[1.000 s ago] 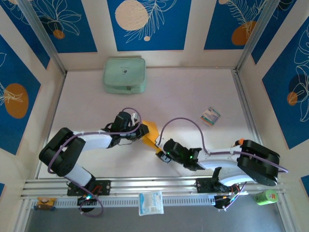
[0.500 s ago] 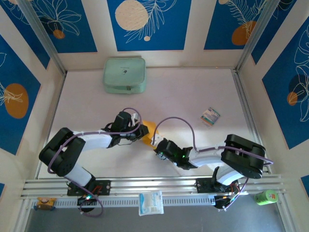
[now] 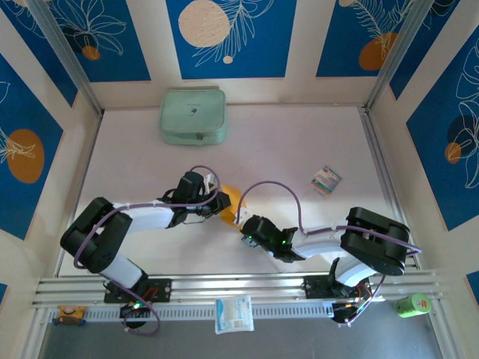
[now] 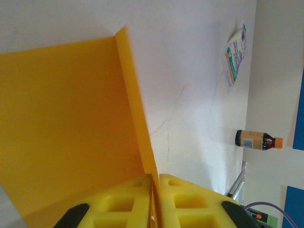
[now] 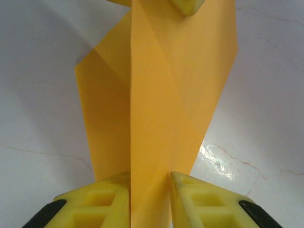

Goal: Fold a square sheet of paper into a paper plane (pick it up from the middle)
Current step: Fourth fold the wing at the center of the table.

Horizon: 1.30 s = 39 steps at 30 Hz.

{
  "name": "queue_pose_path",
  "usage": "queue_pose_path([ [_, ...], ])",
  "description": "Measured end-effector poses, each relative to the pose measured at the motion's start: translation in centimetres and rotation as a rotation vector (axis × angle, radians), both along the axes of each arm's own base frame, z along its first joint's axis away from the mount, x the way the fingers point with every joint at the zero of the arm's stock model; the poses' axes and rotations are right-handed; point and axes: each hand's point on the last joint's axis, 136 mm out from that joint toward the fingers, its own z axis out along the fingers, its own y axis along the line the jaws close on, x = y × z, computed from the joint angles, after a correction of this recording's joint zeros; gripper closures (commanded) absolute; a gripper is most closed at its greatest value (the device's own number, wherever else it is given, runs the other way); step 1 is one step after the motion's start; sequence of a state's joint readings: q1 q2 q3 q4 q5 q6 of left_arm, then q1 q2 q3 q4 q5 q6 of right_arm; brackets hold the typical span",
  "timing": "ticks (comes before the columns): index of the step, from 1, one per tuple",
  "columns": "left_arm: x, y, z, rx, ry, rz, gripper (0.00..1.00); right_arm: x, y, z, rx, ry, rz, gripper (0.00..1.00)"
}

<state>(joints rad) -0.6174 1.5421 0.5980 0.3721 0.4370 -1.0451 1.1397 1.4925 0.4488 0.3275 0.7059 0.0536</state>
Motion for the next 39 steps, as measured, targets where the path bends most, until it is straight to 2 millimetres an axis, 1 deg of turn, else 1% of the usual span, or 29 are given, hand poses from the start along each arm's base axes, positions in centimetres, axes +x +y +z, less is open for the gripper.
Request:
queue_pose_path([
  [2,0.0,0.0,-0.01,0.0,0.001,0.0,0.88,-0.04,0.0,-0.04,0.001,0.004,-0.001,0.78],
  [3,-0.02,0.01,-0.03,0.001,0.002,0.0,0.88,-0.05,-0.01,-0.06,0.003,0.006,-0.003,0.78],
  [9,-0.17,0.12,-0.33,0.009,0.014,0.0,0.89,-0.16,0.02,-0.15,0.005,0.013,-0.001,0.78],
  [11,-0.19,0.14,-0.53,0.013,0.018,0.0,0.9,-0.21,0.06,-0.18,0.01,0.019,-0.002,0.76],
  [14,-0.27,0.19,-0.83,0.019,0.027,0.0,0.9,-0.26,0.1,-0.19,0.017,0.024,-0.004,0.75],
  [18,-0.29,0.21,-0.86,0.02,0.029,0.0,0.91,-0.33,0.2,-0.15,0.023,0.03,-0.002,0.78],
  [28,-0.3,0.21,-0.88,0.02,0.029,0.0,0.9,-0.41,0.08,-0.29,0.024,0.041,-0.009,0.88],
  [30,-0.31,0.21,-0.88,0.02,0.029,0.0,0.91,-0.44,0.02,-0.35,0.024,0.044,-0.012,0.89],
  [33,-0.3,0.21,-0.86,0.02,0.029,0.0,0.88,-0.43,-0.04,-0.39,0.026,0.049,-0.019,0.93],
  [37,-0.27,0.24,-0.87,0.022,0.024,-0.002,0.81,-0.42,-0.09,-0.43,0.032,0.055,-0.027,0.96],
  [39,-0.27,0.26,-0.83,0.023,0.022,-0.003,0.71,-0.34,-0.15,-0.46,0.038,0.061,-0.034,0.96],
])
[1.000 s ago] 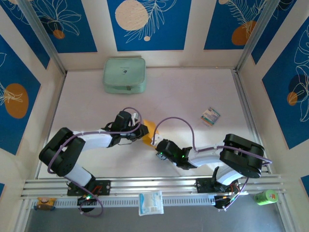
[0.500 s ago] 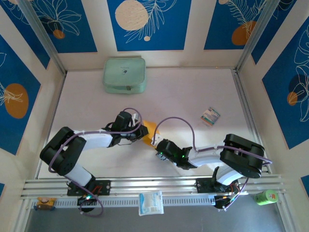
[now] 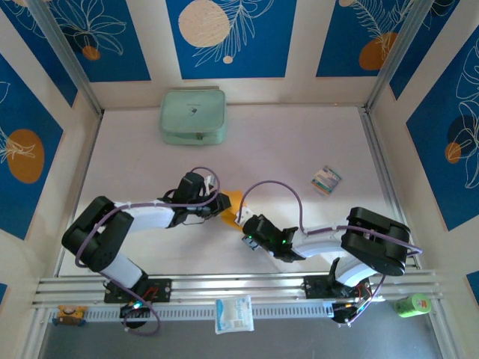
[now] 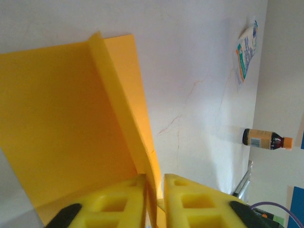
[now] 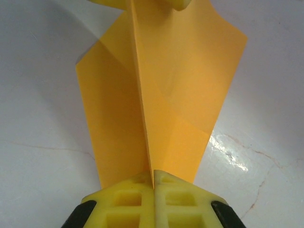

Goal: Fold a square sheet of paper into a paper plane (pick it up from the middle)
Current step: Fourth fold the wing at the center of the table.

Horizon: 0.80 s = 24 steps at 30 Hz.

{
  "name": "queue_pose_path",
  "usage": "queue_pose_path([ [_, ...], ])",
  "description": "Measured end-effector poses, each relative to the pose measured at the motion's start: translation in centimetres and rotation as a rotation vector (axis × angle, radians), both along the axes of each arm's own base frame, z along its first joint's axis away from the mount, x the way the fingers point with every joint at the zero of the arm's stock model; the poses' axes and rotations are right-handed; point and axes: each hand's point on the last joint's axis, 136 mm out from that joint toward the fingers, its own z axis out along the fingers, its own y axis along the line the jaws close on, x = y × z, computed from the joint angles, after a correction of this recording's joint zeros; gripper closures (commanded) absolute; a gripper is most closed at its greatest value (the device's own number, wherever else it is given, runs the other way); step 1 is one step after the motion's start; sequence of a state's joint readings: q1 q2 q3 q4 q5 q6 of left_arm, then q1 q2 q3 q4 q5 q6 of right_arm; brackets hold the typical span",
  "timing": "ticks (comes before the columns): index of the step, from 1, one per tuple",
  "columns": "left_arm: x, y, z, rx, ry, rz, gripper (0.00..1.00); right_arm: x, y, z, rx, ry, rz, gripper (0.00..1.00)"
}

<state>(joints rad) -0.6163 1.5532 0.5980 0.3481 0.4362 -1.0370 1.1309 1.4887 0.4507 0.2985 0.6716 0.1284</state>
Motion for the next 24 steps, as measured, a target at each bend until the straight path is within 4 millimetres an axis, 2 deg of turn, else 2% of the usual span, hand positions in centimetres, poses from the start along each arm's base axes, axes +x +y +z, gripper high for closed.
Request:
queue_pose_path([
  [2,0.0,0.1,0.2,0.002,-0.005,0.001,0.62,0.1,0.0,0.0,0.008,0.009,-0.007,0.96],
  [6,0.2,0.6,1.1,0.014,-0.032,0.023,0.51,0.2,-0.1,-0.2,0.042,0.049,-0.027,0.96],
  [12,0.7,1.5,2.7,0.028,-0.088,0.064,0.48,0.5,-0.1,-0.6,0.122,0.147,-0.067,0.95],
  [24,0.4,2.2,1.9,0.063,-0.064,0.08,0.48,0.8,0.0,-0.9,0.301,0.351,-0.156,0.92],
])
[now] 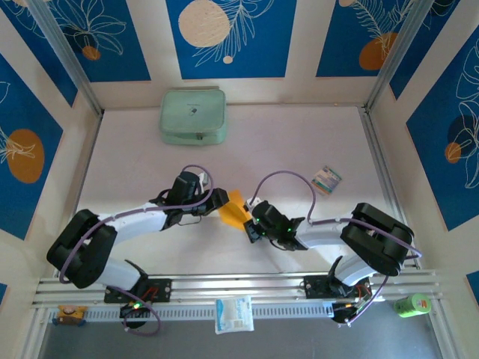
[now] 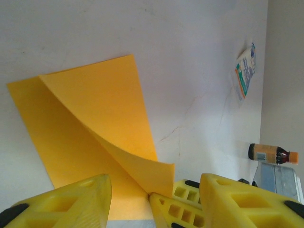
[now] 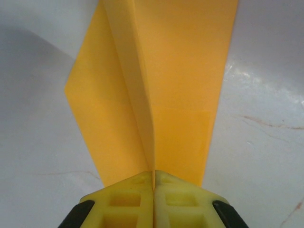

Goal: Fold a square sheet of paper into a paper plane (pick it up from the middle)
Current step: Fourth fold the wing at the center of the table.

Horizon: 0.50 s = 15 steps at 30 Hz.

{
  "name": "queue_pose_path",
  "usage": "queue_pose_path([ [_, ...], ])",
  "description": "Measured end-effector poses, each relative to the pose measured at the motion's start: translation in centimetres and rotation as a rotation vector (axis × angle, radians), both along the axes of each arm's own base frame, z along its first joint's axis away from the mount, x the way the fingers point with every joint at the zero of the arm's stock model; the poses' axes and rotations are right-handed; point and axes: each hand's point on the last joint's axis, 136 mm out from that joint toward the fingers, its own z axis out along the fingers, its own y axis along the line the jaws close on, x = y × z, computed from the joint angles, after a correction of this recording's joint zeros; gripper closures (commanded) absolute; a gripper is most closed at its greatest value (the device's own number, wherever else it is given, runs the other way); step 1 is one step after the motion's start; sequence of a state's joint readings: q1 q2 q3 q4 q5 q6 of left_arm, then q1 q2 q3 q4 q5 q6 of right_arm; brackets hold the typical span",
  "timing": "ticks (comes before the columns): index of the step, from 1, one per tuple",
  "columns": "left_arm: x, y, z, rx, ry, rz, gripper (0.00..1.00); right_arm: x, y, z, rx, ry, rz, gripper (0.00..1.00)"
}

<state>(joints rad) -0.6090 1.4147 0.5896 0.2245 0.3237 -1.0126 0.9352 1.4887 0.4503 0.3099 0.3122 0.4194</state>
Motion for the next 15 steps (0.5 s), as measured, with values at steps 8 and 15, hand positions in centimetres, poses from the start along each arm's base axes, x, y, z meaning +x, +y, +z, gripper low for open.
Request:
queue_pose_path([
  [8,-0.03,0.06,-0.09,0.001,0.003,0.003,0.62,-0.12,0.36,-0.03,0.101,0.101,-0.039,0.92],
  [15,-0.19,-0.2,-0.45,-0.022,0.018,-0.002,0.9,-0.01,0.97,-0.04,0.174,0.166,-0.065,0.92],
])
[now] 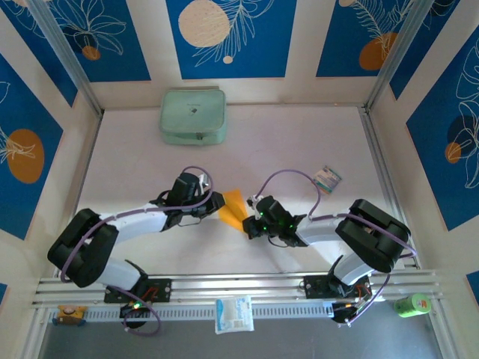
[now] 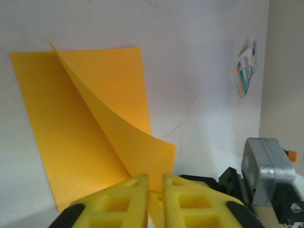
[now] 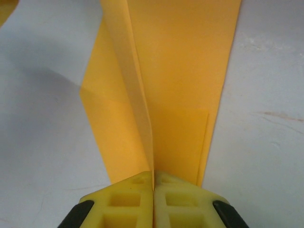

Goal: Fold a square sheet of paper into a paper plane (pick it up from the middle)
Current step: Fourth fold the wing at the center of the table.

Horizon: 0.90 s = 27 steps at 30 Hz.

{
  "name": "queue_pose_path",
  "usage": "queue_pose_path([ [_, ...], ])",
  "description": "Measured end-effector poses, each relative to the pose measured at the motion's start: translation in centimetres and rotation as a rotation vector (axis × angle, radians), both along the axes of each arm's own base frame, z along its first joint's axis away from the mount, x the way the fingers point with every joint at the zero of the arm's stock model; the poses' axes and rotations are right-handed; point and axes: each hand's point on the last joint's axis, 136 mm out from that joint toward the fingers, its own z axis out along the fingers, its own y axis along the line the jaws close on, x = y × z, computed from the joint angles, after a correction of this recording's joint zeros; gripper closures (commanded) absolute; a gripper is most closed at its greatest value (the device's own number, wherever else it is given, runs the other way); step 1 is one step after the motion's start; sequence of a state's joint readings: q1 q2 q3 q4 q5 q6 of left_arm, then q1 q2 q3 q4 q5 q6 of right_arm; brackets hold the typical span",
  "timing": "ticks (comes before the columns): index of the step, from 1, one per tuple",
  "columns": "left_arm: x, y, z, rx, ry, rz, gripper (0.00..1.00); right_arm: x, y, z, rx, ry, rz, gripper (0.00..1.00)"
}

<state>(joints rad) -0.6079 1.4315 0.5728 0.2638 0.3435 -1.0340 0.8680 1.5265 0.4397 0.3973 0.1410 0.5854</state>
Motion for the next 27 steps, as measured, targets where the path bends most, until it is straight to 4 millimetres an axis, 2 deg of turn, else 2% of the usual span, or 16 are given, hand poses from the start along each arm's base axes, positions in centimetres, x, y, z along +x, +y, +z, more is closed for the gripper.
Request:
queue_pose_path([
  [10,-0.6,-2.4,-2.6,-0.04,0.071,-0.074,0.93,-0.1,-0.2,0.0,0.067,0.053,-0.013,0.92],
  [19,-0.1,-3.9,-2.4,-0.065,0.061,-0.102,0.93,-0.2,-0.3,0.1,0.098,0.1,-0.02,0.88],
  [27,0.2,-4.1,-3.5,-0.05,0.082,-0.101,0.93,-0.2,-0.1,0.2,0.111,0.147,-0.015,0.87],
])
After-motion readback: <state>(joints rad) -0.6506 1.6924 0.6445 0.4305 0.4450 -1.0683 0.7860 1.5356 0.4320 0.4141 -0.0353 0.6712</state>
